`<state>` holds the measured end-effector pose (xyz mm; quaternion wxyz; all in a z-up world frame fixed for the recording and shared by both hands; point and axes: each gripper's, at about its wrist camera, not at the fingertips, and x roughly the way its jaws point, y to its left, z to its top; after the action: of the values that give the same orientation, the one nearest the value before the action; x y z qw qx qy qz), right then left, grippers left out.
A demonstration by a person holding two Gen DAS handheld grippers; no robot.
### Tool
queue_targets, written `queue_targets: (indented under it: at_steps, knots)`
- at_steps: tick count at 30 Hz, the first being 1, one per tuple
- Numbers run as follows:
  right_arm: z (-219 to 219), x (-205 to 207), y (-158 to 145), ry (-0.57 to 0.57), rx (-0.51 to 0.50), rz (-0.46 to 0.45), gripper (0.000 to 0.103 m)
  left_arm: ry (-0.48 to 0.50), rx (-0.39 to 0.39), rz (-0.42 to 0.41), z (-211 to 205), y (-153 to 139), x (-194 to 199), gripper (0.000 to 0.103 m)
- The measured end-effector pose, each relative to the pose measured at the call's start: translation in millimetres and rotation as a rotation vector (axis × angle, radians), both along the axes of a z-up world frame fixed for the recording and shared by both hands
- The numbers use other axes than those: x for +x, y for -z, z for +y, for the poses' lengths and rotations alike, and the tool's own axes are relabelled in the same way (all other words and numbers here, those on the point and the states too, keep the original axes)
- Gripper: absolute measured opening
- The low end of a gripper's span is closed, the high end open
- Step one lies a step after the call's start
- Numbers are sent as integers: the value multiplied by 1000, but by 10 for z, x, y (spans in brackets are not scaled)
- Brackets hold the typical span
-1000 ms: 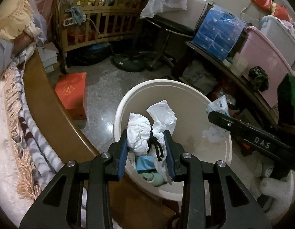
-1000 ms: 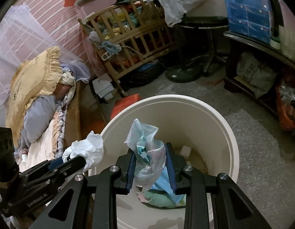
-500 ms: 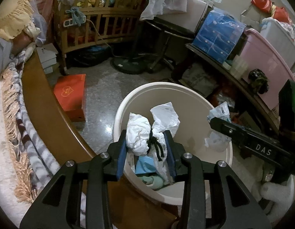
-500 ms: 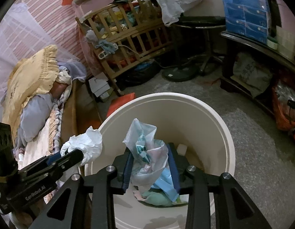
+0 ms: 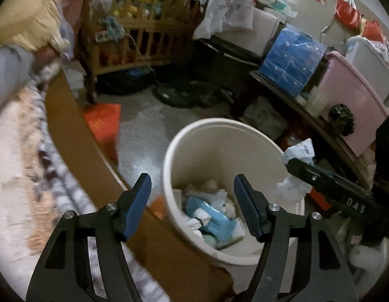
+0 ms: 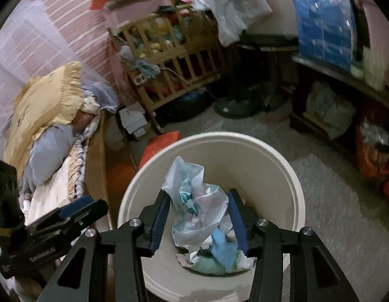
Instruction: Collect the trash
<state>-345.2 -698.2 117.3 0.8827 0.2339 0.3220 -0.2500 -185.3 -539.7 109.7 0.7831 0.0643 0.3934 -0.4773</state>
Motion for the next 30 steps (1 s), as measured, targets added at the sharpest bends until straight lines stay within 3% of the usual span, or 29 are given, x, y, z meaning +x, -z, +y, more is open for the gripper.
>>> queue_targets:
  at_steps: [2, 11, 16, 28, 30]
  knots:
    - [121, 11, -55, -6, -52, -3, 65, -19, -5, -28, 105, -103, -52, 67]
    - [528, -69, -361, -17, -207, -61, 70, -72, -51, -89, 640, -361, -208, 67]
    - [803, -95, -478, 21, -286, -57, 71, -114, -36, -201, 806, -517, -384, 67]
    - [1186, -252, -737, 42, -340, -99, 72, -180, -60, -280, 1128, -706, -574, 67]
    - [1223, -290, -773, 41, -345, -106, 76, -187, -66, -298, 1173, -739, -618, 67]
